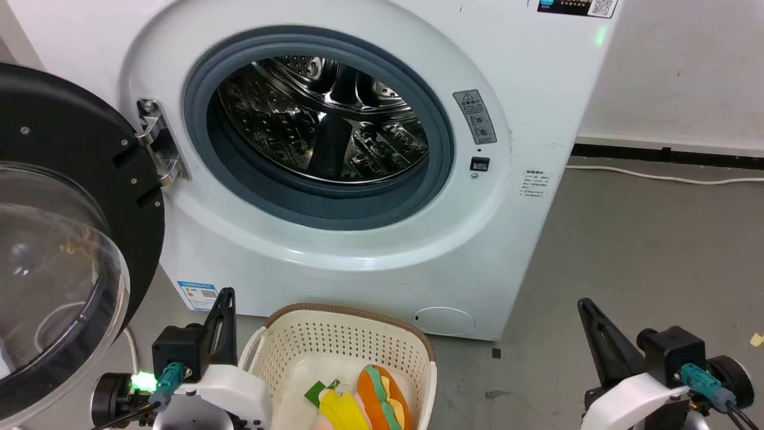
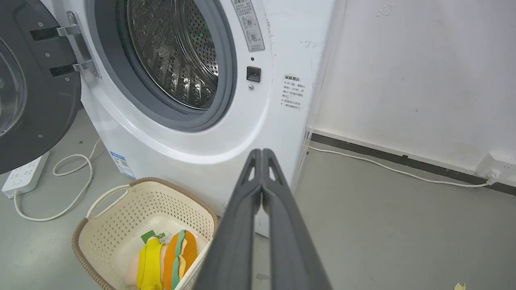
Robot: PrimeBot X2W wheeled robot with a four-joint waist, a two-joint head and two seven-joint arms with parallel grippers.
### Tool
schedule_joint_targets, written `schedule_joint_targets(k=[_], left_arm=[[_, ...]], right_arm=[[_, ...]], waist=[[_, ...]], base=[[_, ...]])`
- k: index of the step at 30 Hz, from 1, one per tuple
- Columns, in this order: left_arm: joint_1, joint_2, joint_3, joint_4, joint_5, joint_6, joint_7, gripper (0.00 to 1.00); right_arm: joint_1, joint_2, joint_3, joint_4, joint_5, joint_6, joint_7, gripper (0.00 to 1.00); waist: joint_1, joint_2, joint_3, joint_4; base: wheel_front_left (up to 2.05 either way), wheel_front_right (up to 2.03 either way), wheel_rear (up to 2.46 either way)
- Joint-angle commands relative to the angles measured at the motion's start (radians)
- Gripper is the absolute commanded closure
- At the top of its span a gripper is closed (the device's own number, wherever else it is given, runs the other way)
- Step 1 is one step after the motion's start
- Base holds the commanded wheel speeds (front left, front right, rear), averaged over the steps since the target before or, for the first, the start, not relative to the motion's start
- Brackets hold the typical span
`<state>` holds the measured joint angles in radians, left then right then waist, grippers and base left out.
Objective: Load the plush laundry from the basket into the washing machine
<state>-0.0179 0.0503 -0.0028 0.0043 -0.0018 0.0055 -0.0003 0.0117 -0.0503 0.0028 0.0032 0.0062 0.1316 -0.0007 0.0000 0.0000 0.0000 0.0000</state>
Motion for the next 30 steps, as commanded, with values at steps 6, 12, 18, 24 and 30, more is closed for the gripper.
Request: schedule_joint_targets(k=[6,12,18,24,30], left_arm=[[0.018,0.0,0.003,-0.004,0.002,-0.005,0.0,1.0],[0.018,0.0,0.003,-0.004,0.002,-0.005,0.0,1.0],[0.018,0.0,0.003,-0.004,0.002,-0.005,0.0,1.0],[0.018,0.0,0.003,-0.004,0.002,-0.005,0.0,1.0],[0.018,0.0,0.003,-0.004,0.002,-0.005,0.0,1.0]], right_arm=[[-0.012,0.0,-0.003,-0.003,-0.006,-0.001,0.001,1.0],[-0.012,0.0,-0.003,-0.003,-0.006,-0.001,0.001,1.0],[-0.012,0.0,-0.003,-0.003,-0.006,-0.001,0.001,1.0],[-0.012,0.0,-0.003,-0.003,-0.006,-0.001,0.001,1.0],[-0.012,0.0,-0.003,-0.003,-0.006,-0.001,0.001,1.0]], waist=[[0.0,0.0,0.0,0.0],[0.0,0.0,0.0,0.0],[0.0,0.0,0.0,0.0],[0.0,0.0,0.0,0.0],[0.0,0.0,0.0,0.0]], base=[[0.0,0.0,0.0],[0.0,0.0,0.0],[0.0,0.0,0.0],[0.0,0.0,0.0],[0.0,0.0,0.0]])
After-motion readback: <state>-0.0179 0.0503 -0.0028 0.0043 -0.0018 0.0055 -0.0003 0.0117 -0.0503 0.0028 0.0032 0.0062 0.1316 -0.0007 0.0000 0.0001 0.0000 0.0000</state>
